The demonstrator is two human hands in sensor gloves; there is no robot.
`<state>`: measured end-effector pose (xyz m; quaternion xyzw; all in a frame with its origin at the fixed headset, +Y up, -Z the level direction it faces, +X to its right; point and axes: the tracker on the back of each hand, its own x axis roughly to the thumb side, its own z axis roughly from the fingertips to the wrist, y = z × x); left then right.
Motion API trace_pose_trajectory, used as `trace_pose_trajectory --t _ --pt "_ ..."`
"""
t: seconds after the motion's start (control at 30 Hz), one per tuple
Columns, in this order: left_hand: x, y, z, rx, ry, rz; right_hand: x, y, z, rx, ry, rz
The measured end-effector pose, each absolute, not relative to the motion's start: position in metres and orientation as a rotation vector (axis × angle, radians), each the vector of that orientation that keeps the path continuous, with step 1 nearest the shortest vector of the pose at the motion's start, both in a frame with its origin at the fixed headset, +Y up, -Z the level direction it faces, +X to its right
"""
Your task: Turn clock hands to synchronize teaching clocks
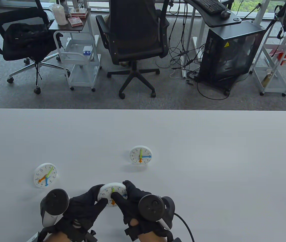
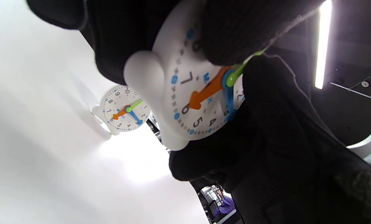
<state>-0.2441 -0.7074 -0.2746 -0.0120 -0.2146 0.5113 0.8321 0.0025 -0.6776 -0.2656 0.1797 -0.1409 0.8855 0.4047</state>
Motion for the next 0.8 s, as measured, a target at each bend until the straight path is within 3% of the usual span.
trace_pose_trajectory --t 0.3,0.43,0.67,0.8 --pt "-0.247 -0.698 -0.274 -0.012 -0.443 0.895 0.0 -0.676 -0.264 0.469 -0.365 2.283" --pt "-0.251 -0.7 -0.278 -0.088 -0.423 0.99 0.007 -0.672 -0.267 0.481 -0.284 2.271" --pt "-0.266 -0.714 -0.292 -0.056 -0.277 1.01 0.053 -0.653 -0.27 0.328 -0.493 2.087" --pt "-0.272 -0.733 -0.311 -0.082 -0.173 1.037 0.074 -0.655 -0.273 0.226 -0.508 1.959"
